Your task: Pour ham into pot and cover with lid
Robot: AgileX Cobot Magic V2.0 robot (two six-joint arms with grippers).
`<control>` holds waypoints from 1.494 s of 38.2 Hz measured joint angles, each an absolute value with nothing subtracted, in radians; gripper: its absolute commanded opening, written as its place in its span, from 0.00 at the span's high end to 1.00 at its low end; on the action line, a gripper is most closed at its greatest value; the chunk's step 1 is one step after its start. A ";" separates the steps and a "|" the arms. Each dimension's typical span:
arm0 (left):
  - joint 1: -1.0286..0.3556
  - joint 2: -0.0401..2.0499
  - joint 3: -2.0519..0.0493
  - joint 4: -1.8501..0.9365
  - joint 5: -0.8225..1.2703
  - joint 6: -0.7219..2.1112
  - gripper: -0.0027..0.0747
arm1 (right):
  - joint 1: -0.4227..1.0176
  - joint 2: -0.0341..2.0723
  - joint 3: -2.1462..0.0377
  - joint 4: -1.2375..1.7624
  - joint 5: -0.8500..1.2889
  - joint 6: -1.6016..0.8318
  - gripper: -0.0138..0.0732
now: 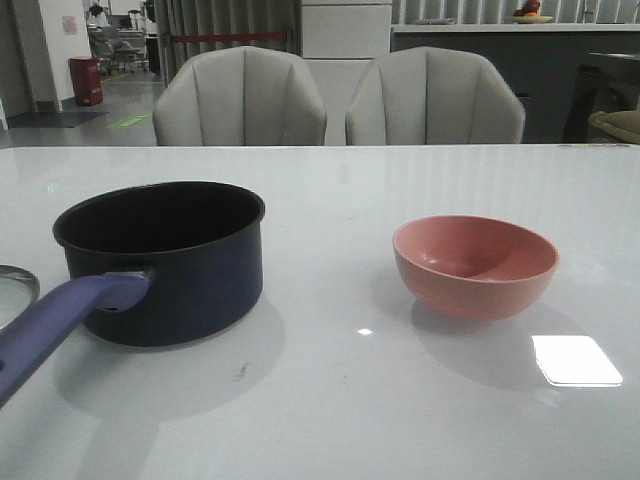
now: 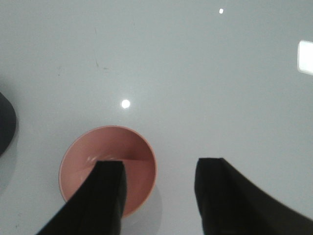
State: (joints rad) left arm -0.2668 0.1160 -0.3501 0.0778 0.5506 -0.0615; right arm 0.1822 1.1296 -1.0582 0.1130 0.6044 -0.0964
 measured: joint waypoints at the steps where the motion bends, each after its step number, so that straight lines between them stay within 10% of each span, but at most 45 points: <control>1: -0.267 0.116 -0.350 0.078 0.551 -0.062 0.40 | 0.182 1.098 -1.033 0.113 0.584 -0.096 0.33; 22: -0.267 0.116 -0.350 0.078 0.543 -0.062 0.40 | 0.250 0.286 -0.360 0.113 0.159 -0.099 0.33; 35: -0.267 0.116 -0.350 0.078 0.543 -0.062 0.40 | 0.372 0.267 -0.198 0.113 -0.018 -0.098 0.36; 41: -0.267 0.116 -0.350 0.078 0.543 -0.062 0.40 | 0.372 0.267 -0.197 0.113 0.000 -0.098 0.71; 51: -0.267 0.116 -0.350 0.078 0.543 -0.062 0.38 | 0.372 0.267 -0.197 0.113 0.083 -0.098 0.66; 57: -0.267 0.134 -0.385 0.078 0.545 -0.063 0.19 | 0.372 0.267 -0.197 0.113 0.084 -0.098 0.66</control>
